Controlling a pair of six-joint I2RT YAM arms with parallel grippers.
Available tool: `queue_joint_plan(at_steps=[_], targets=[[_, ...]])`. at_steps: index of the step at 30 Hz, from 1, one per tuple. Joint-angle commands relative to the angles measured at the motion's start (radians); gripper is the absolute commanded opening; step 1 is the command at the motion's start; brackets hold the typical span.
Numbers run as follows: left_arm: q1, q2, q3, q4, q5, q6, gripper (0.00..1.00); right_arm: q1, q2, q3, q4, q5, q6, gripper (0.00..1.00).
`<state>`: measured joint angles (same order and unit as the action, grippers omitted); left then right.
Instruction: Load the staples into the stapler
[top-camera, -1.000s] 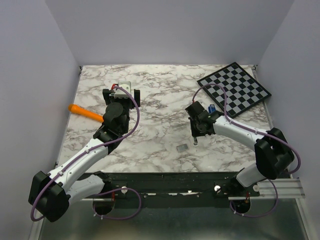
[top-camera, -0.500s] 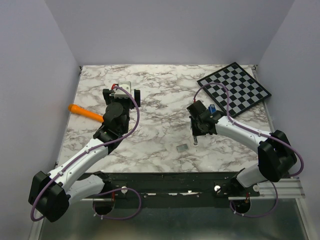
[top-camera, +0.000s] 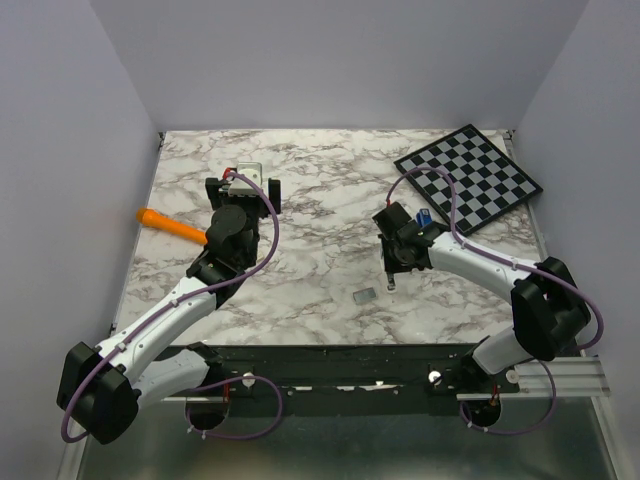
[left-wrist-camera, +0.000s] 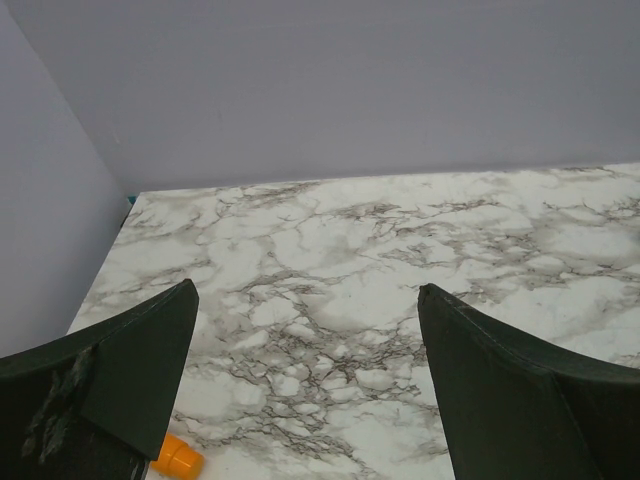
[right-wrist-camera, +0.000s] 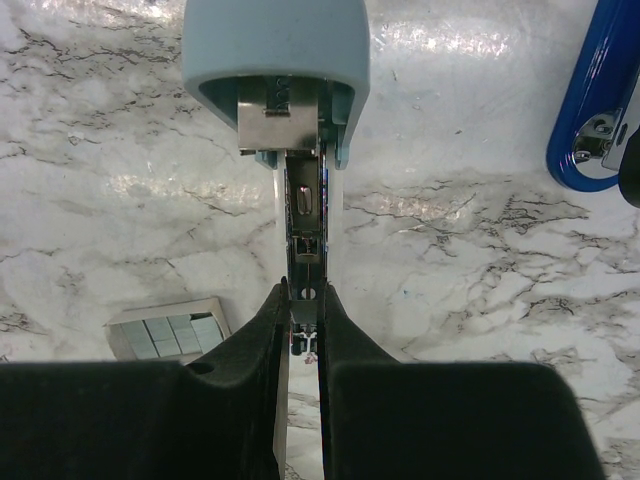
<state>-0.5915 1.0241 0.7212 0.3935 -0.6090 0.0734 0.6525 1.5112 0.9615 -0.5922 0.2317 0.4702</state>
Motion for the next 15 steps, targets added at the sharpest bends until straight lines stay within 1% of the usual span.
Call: queue_joint_plan(at_steps=[1, 7, 15], targets=[[-0.007, 0.001, -0.008, -0.007, 0.017, -0.009, 0.99, -0.005, 0.003, -0.010, 0.019, -0.022, -0.004, 0.17], [-0.007, 0.001, -0.008, -0.005, 0.017, -0.009, 0.99, -0.005, -0.017, 0.000, 0.019, -0.015, -0.008, 0.17], [-0.007, 0.002, -0.008, -0.007, 0.012, -0.006, 0.99, -0.005, 0.003, -0.007, 0.023, -0.008, -0.010, 0.17]])
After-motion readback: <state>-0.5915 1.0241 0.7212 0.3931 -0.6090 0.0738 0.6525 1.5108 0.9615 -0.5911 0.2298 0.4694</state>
